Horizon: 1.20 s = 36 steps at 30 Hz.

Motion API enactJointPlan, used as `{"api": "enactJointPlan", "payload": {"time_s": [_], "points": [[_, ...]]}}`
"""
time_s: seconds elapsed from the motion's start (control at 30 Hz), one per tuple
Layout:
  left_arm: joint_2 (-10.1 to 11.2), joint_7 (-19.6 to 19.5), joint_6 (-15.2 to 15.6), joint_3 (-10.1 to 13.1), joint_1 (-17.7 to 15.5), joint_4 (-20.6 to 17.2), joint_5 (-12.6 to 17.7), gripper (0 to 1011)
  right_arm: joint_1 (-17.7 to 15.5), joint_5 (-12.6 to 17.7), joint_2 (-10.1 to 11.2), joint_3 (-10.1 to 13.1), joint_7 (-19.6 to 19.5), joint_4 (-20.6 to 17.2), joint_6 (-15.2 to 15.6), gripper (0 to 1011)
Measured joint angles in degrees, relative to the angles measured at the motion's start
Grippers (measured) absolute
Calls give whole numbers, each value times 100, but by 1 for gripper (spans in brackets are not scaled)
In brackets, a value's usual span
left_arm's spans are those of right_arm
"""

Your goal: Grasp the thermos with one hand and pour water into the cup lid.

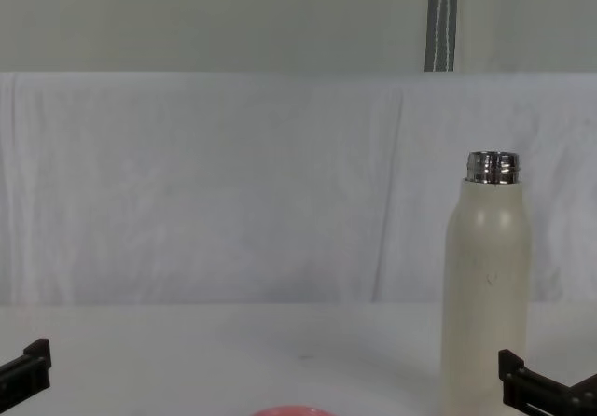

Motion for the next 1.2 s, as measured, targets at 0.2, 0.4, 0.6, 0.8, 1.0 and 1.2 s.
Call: {"api": "enactJointPlan", "payload": {"time_s": [0.2,0.4,0.6,0.8,1.0,1.2], "points": [[0,0,0,0,0,0,0,1001,0,0,0,0,0,0,0,1000],[0,0,0,0,0,0,0,1001,0,0,0,0,0,0,0,1000],[0,0,0,0,0,0,0,1001,0,0,0,0,0,0,0,1000],[0,0,0,0,0,0,0,1001,0,0,0,0,0,0,0,1000],[0,0,0,0,0,0,0,1001,0,0,0,0,0,0,0,1000],[0,0,0,0,0,0,0,1001,0,0,0,0,0,0,0,1000]]}}
